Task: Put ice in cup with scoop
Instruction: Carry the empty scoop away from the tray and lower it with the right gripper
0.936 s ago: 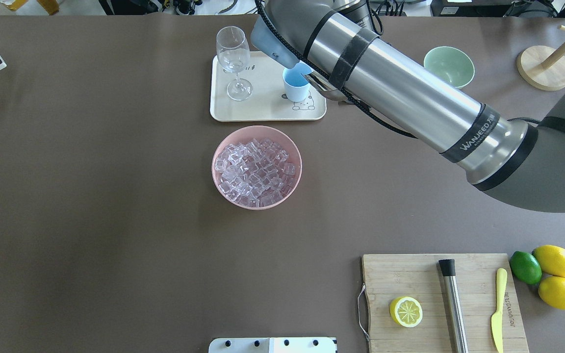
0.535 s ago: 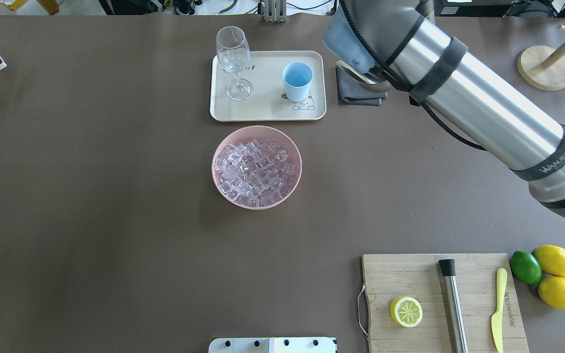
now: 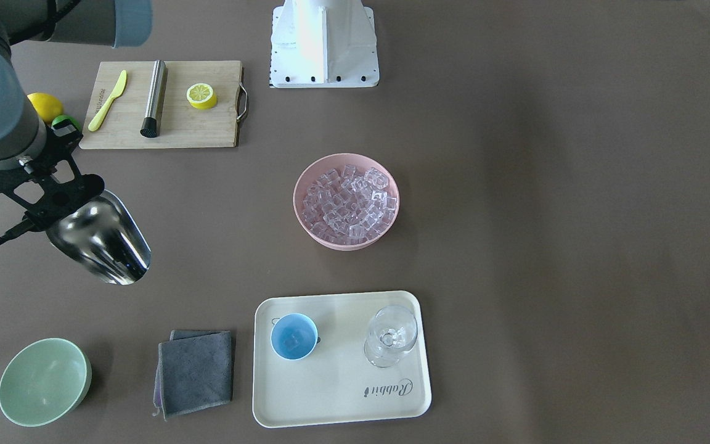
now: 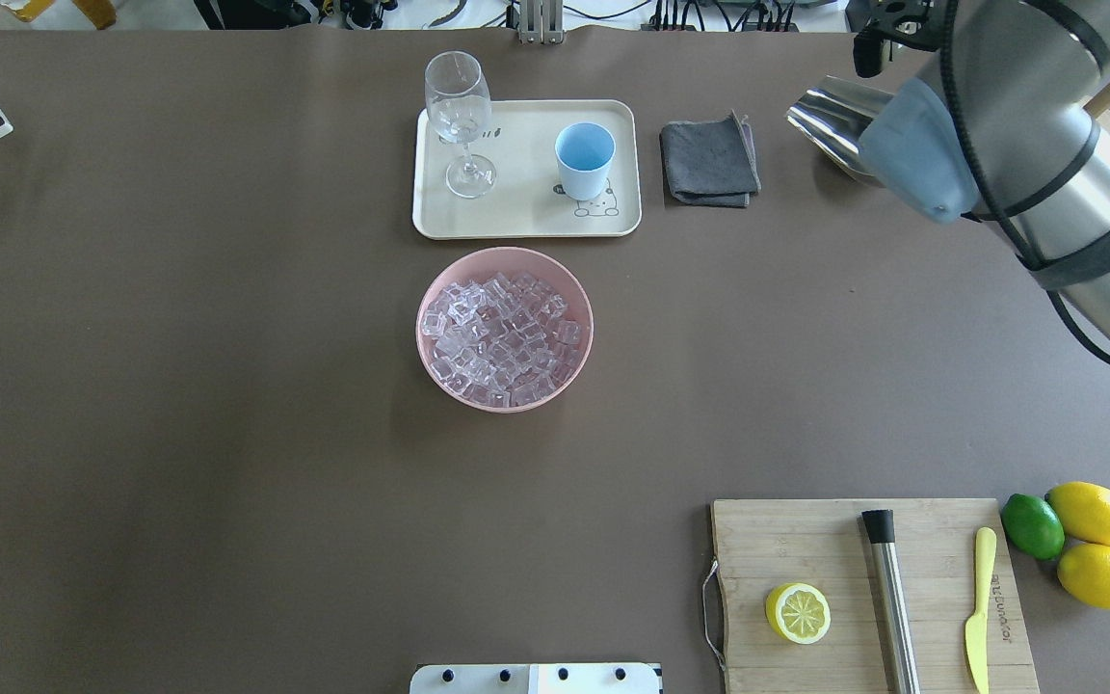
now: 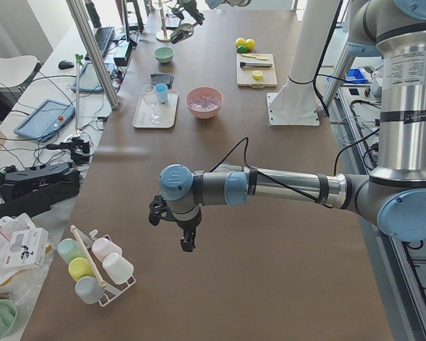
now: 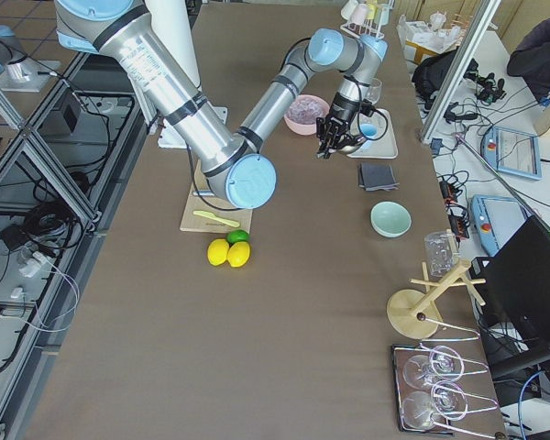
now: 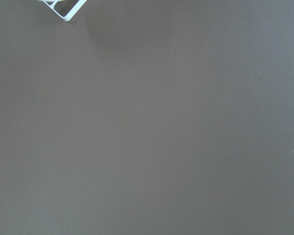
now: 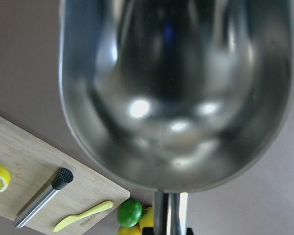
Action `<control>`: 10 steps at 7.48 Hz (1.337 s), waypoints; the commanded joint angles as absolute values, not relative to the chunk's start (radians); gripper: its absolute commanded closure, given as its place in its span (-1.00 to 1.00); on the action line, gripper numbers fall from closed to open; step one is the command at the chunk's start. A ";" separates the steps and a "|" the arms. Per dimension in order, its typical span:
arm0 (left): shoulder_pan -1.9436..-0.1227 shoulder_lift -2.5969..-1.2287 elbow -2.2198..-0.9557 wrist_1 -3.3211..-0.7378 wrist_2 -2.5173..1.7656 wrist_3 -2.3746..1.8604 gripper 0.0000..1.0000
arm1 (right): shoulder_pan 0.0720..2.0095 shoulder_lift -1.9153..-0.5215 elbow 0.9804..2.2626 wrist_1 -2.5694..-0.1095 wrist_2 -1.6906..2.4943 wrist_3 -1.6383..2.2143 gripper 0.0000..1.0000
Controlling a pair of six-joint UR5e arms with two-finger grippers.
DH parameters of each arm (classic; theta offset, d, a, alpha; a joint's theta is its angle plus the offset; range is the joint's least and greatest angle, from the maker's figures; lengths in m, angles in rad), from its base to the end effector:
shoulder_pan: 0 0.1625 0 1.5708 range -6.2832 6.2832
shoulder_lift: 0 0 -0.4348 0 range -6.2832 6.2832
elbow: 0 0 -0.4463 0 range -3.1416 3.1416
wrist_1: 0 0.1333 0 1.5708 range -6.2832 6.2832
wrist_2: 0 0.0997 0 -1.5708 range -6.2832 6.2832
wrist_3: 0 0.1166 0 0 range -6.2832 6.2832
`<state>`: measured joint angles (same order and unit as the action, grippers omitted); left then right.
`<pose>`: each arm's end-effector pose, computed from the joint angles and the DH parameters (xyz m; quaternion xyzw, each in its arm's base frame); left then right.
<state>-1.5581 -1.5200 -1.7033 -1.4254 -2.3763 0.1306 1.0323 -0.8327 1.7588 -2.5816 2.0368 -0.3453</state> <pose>-0.0426 -0.5177 0.6473 -0.0062 0.3928 0.0534 0.9181 -0.2646 -0.6006 0.2397 -0.0633 -0.2256 -0.4069 0.8829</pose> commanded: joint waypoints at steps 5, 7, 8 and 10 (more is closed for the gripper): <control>-1.575 -1.482 -1.689 -1.425 -2.433 0.129 -0.96 | 1.109 -1.126 1.934 -2.387 2.299 0.084 1.00; -1.574 -1.480 -1.689 -1.427 -2.433 0.127 -0.96 | 1.108 -1.161 1.921 -2.356 2.405 0.239 1.00; -1.574 -1.480 -1.689 -1.427 -2.430 0.126 -0.96 | 1.083 -1.182 1.925 -2.330 2.434 0.306 1.00; -1.580 -1.480 -1.692 -1.425 -2.427 0.124 -0.96 | 1.008 -1.285 1.936 -2.083 2.438 0.493 1.00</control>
